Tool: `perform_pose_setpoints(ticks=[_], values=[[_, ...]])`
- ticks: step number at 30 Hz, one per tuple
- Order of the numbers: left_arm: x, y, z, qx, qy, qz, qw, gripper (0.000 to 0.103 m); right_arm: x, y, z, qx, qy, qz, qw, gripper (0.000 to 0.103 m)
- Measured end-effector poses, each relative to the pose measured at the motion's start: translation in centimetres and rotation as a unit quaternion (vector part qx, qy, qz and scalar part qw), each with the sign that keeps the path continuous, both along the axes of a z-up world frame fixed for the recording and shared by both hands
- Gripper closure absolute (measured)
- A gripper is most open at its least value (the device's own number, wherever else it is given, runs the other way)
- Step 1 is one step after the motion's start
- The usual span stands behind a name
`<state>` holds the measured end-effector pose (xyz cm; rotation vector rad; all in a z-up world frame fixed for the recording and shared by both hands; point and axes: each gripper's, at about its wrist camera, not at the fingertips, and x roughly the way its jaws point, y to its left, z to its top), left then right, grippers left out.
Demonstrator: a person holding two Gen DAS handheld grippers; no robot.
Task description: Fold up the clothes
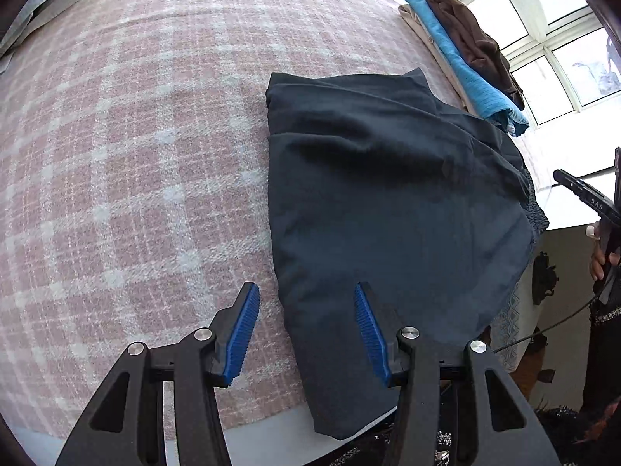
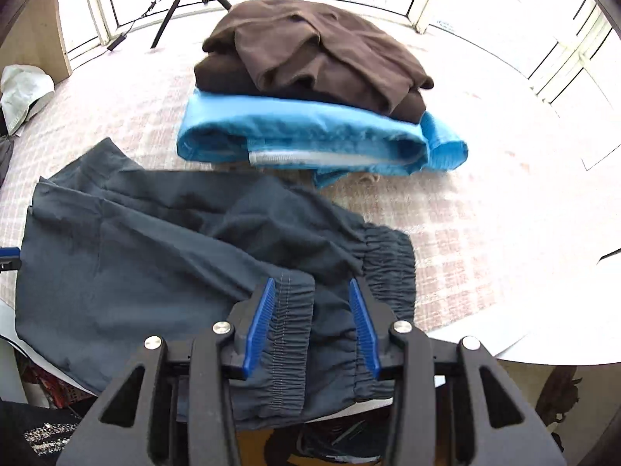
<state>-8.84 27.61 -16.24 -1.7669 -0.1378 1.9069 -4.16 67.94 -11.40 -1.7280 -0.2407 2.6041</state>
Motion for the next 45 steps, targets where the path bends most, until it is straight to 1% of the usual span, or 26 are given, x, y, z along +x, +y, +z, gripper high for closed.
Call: perform_pose_setpoints(ticks=[1,2,3,4,5,7,10,12,13,15,17,19,20,22,24,25,27,29,30,32,36,38,39,41,43,45], values=[[0.6,0.0,-0.2,0.002,-0.001,-0.002,1.0,0.055,-1.2,-1.4,1.5,-0.024,0.009,0.014,1.0,0.056],[1.2,0.0,-0.4,0.004,-0.002,-0.003,1.0,0.055,-2.3,-3.0,2.8,-0.045,0.017,0.029,0.998,0.051],[1.7,0.0,-0.3,0.002,0.01,0.0,1.0,0.055,-3.2,-5.6,3.6,-0.052,0.019,0.051,0.997,0.05],[2.2,0.0,-0.3,0.008,0.009,0.006,0.9999,0.055,-4.4,-9.2,4.1,-0.061,0.016,0.081,0.995,0.05],[2.6,0.0,-0.3,0.013,0.007,0.012,0.9998,0.055,-6.0,-13.7,4.2,-0.078,0.005,0.119,0.99,0.05],[3.3,-0.1,-0.4,0.027,0.003,0.023,0.9994,0.055,-7.8,-21.0,3.8,-0.122,-0.028,0.203,0.971,0.05],[3.5,-0.6,-0.7,0.037,-0.003,0.037,0.9986,0.055,-10.3,-30.7,0.2,-0.146,-0.09,0.294,0.94,0.05],[3.5,-0.6,-0.7,0.034,-0.002,0.037,0.9987,0.055,-11.7,-35.4,-3.4,-0.14,-0.135,0.328,0.924,0.05],[3.7,-0.8,-0.5,0.024,0.002,0.035,0.9991,0.055,-12.3,-37.4,-5.0,-0.128,-0.154,0.344,0.918,0.05],[4.3,-0.1,-0.5,0.011,0.01,0.029,0.9995,0.055,-13.1,-40.3,-7.7,-0.087,-0.179,0.361,0.911,0.05],[4.7,0.5,-0.5,0.003,0.013,0.023,0.9996,0.057,-13.1,-41.9,-9.2,-0.062,-0.197,0.372,0.905,0.05],[4.8,0.6,-0.6,-0.001,0.015,0.017,0.9997,0.057,-13.0,-42.4,-9.7,-0.052,-0.208,0.371,0.904,0.051],[4.8,0.5,-0.7,-0.005,0.018,0.014,0.9997,0.058,-12.9,-42.4,-9.7,-0.05,-0.21,0.37,0.904,0.053],[4.8,0.5,-0.8,-0.009,0.021,0.009,0.9997,0.061,-12.7,-42.5,-9.7,-0.047,-0.215,0.369,0.903,0.061],[4.7,0.8,-0.9,-0.009,0.02,0.006,0.9997,0.07,-12.5,-42.8,-9.9,-0.052,-0.223,0.371,0.9,0.076],[4.7,0.9,-0.9,-0.01,0.02,0.005,0.9997,0.073,-12.4,-43.0,-10.0,-0.055,-0.228,0.373,0.898,0.079],[4.7,1.0,-0.9,-0.009,0.022,0.003,0.9997,0.091,-11.9,-43.5,-10.1,-0.054,-0.231,0.382,0.893,0.092],[4.9,1.0,-0.8,-0.003,0.03,0.001,0.9995,0.101,-11.3,-43.9,-10.0,-0.046,-0.224,0.394,0.89,0.097],[5.0,1.0,-0.6,0.002,0.036,0.0,0.9994,0.101,-11.0,-44.0,-9.7,-0.044,-0.217,0.398,0.89,0.099],[5.4,1.1,-0.4,0.002,0.042,-0.005,0.9991,0.101,-10.8,-44.0,-8.9,-0.055,-0.207,0.398,0.892,0.1],[6.3,1.3,-0.6,-0.001,0.042,-0.015,0.999,0.101,-12.0,-43.0,-6.9,-0.093,-0.183,0.373,0.905,0.101],[6.3,1.2,-0.5,-0.006,0.043,-0.011,0.999,0.101,-12.9,-42.6,-6.6,-0.1,-0.165,0.353,0.916,0.102],[6.1,1.0,-0.4,-0.009,0.042,-0.006,0.999,0.101,-13.4,-42.6,-6.9,-0.108,-0.174,0.346,0.915,0.102],[5.9,0.5,-0.3,-0.005,0.039,-0.002,0.9992,0.101,-13.4,-42.8,-7.6,-0.145,-0.222,0.355,0.896,0.101],[5.7,0.1,-0.3,-0.002,0.036,0.002,0.9994,0.101,-12.2,-43.6,-7.9,-0.123,-0.248,0.374,0.885,0.096],[5.7,0.1,-0.5,-0.007,0.036,0.0,0.9993,0.1,-10.8,-44.4,-8.1,-0.087,-0.253,0.4,0.876,0.079]])
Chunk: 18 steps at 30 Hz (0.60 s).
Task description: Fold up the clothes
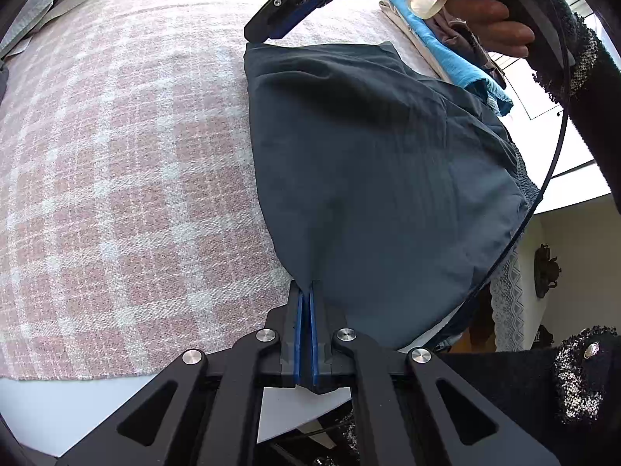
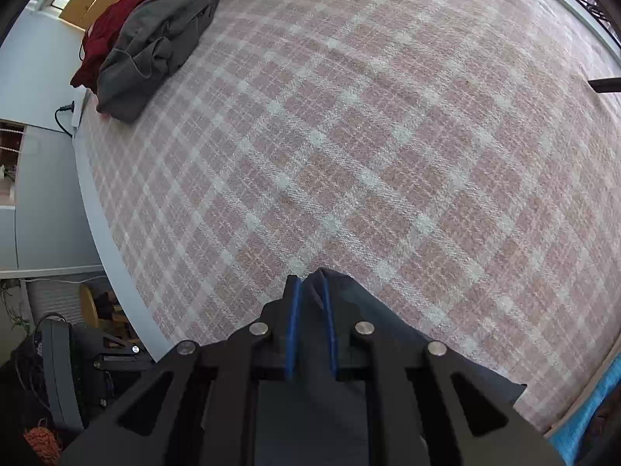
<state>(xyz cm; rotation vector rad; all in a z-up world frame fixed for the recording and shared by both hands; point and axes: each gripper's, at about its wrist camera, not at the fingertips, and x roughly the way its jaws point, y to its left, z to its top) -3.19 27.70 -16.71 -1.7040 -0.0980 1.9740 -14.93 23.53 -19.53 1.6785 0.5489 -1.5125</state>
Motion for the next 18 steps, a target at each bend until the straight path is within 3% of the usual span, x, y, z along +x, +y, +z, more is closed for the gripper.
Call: perform_pose_setpoints(ticks=[2,10,12,14,18], values=[[-0.1,0.4,-0.2,-0.002,-0.001,-0.001,1.0,0.1,0.6,-0.9,-0.3,0.014,0.007,0.016,1.0,0.073],[-0.3,-0.6,-0.4,-0.007,-0.007,0.003,0.9999,0.099,2.6,-3.4,-1.3,0.049,0.013,0.073,0.996,0.074],[-0.4,-0.5,-0.4,-0.008,-0.008,0.0,0.9999,0.099,3.1,-3.8,-1.2,0.049,0.024,0.083,0.995,0.081],[-0.3,-0.4,-0.4,-0.012,-0.005,-0.004,0.9999,0.099,3.5,-4.2,-1.0,0.058,0.048,0.085,0.993,0.101],[-0.3,-0.3,-0.4,-0.012,-0.006,-0.005,0.9999,0.099,4.3,-5.0,-0.2,0.065,0.071,0.099,0.99,0.101]])
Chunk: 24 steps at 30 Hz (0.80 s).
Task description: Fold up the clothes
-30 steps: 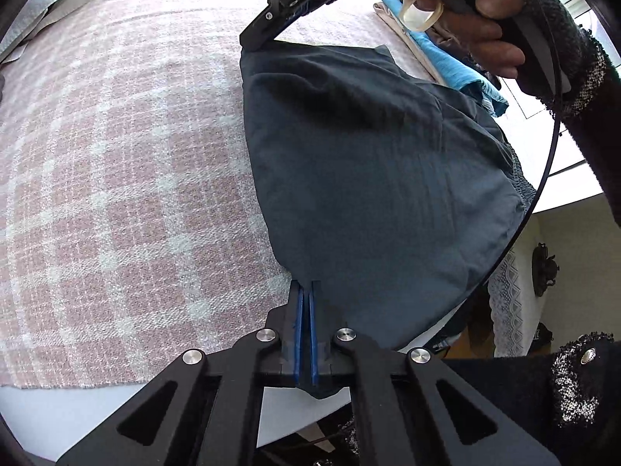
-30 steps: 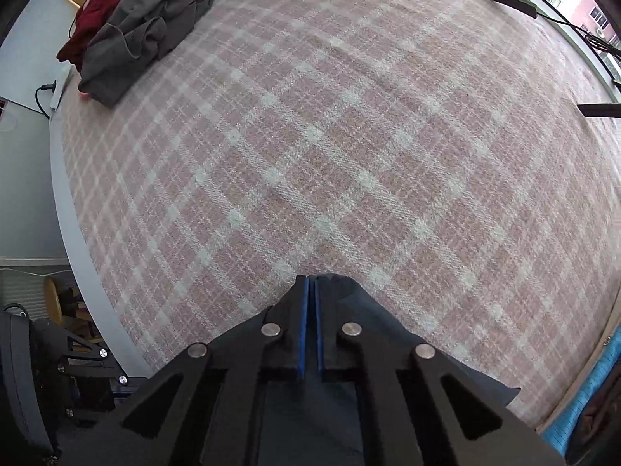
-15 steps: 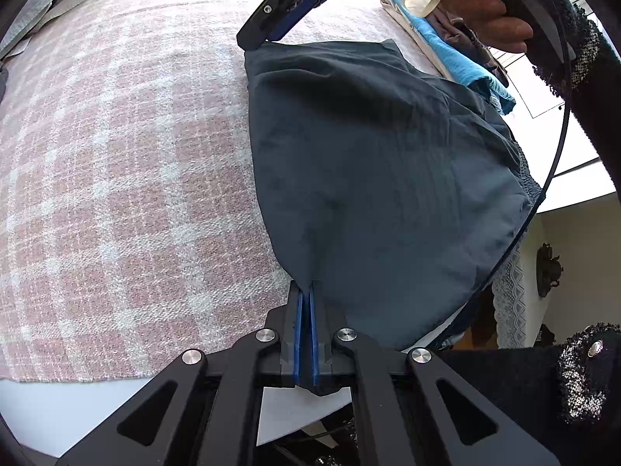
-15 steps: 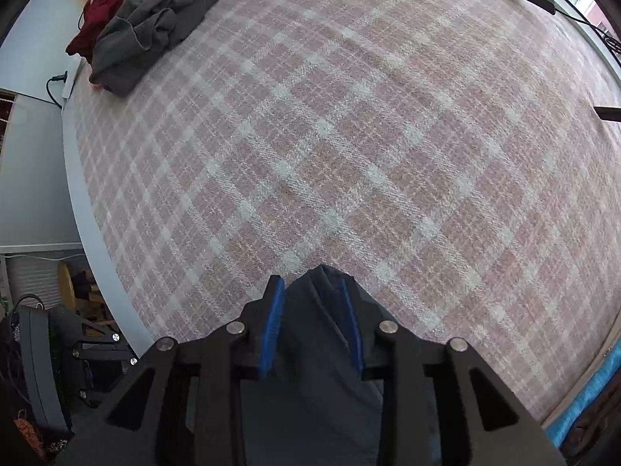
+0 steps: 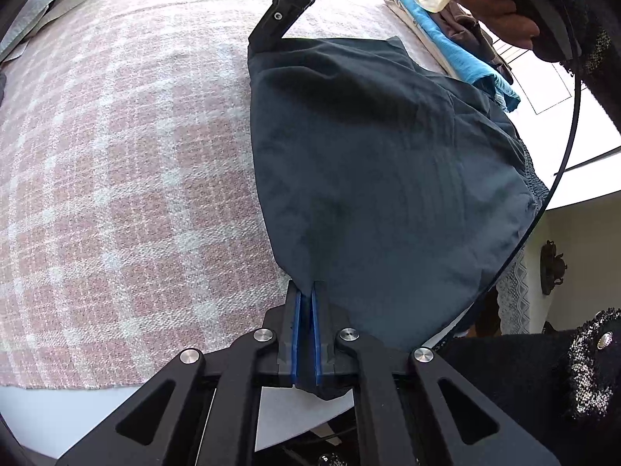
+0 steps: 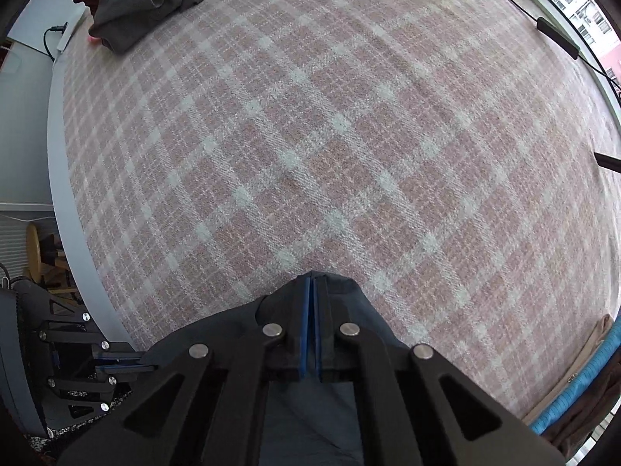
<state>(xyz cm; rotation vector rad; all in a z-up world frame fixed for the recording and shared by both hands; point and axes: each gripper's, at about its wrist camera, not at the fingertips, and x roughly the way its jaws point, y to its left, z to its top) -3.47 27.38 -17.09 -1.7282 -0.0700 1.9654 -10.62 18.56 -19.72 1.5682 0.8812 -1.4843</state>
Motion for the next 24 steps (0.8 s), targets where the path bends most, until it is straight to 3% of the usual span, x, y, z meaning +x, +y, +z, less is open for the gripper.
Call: perform_pose_setpoints(ticks=[4,10,13,15,17,20,24], values=[[0.4,0.1,0.4,0.005,0.009,-0.004,0.9999,0.099,-1.1,-0.1,0.8,-0.006,0.015,-0.029,0.999,0.102],[0.7,0.1,-0.2,0.009,0.003,-0.005,0.9999,0.099,-2.2,-0.2,-0.6,-0.016,0.003,-0.074,0.997,0.102],[0.8,-0.6,-0.1,0.008,-0.003,-0.007,0.9999,0.098,-2.6,-0.5,-1.0,-0.016,-0.033,-0.087,0.996,0.101],[0.7,-1.7,0.3,0.006,-0.004,-0.001,1.0,0.098,-3.7,0.3,0.6,-0.036,-0.034,-0.125,0.991,0.098],[0.4,-3.6,1.2,0.009,-0.002,0.016,0.9998,0.099,-4.1,2.1,3.6,-0.077,-0.002,-0.155,0.985,0.093],[-0.8,-6.5,2.3,0.029,-0.011,0.033,0.999,0.091,-2.2,6.8,7.3,-0.14,0.013,-0.198,0.97,0.068],[-4.0,-4.5,2.5,0.003,0.01,0.006,0.9999,0.08,1.7,14.8,7.7,-0.173,0.036,-0.265,0.948,0.065]])
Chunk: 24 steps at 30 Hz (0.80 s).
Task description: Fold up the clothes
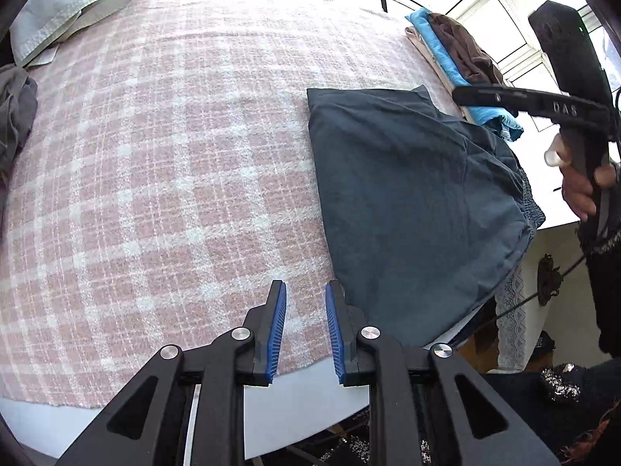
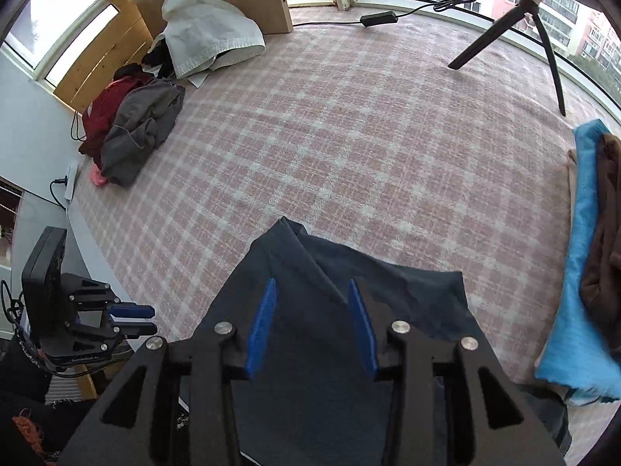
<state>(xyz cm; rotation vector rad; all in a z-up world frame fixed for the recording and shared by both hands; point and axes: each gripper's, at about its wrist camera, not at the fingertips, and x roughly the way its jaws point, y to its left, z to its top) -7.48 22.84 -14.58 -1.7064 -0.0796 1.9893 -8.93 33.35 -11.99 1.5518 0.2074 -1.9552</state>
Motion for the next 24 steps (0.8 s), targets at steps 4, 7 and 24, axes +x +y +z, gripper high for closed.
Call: perform_pose_setpoints(ticks=[4,7,24], values=[[-3.5,4.0,0.0,-0.001,0.021,-0.045,0.9988,0.08,-1.2,9.6,-5.2,-0.033,-0.042,-0.087,0.995,0.065],[-6.0,7.2,0.2,0.011,0.038,-0.089,0.9952,0.08,2.2,8.6,-9.1,-0.024,-0.052,-0.12,0.991,0.065],[-5.2,2.3,0.9,-0.04,0.024,-0.073,0.9962,0.061,9.7,17.1,-5.7,-0.016,0.042,-0.295,0.955,0.065]])
